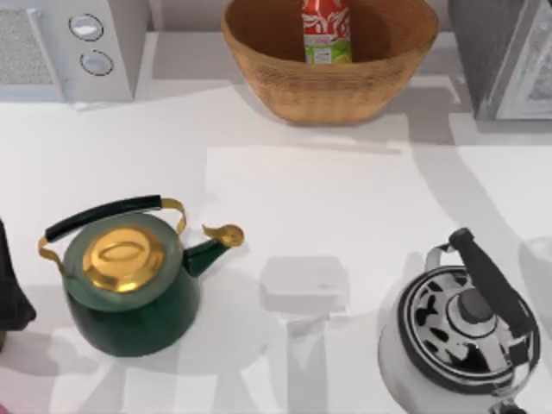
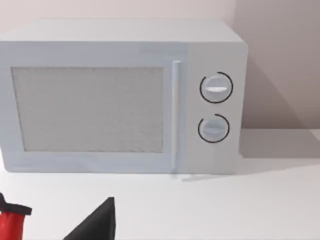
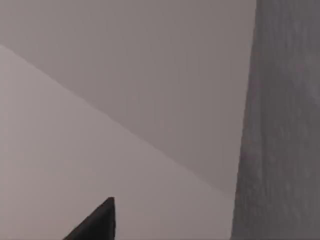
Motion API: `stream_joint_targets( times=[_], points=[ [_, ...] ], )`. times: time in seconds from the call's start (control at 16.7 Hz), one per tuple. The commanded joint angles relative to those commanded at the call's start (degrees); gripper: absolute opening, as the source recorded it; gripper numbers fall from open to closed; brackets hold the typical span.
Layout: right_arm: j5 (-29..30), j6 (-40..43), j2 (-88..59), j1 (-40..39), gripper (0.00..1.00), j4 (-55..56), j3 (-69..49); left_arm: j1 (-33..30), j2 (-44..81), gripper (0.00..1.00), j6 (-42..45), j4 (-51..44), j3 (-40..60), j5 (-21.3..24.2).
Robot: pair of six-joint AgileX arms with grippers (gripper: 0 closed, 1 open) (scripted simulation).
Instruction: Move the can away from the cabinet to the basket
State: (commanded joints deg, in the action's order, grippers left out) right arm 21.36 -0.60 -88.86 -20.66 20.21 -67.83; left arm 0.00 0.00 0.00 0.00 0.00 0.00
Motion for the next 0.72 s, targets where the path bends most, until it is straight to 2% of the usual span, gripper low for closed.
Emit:
stream_joint_targets(
  times=[0.54,0.72],
  points=[
    [-13.11,0.36,58.37,12.71,1.0,-12.43,42.01,0.0,0.0,1.0,0.0,0.0,0.0,0.0],
    [-16.96,0.47,73.65,16.42,1.0,-16.06,54.32,0.0,0.0,1.0,0.0,0.0,0.0,0.0]
  ],
)
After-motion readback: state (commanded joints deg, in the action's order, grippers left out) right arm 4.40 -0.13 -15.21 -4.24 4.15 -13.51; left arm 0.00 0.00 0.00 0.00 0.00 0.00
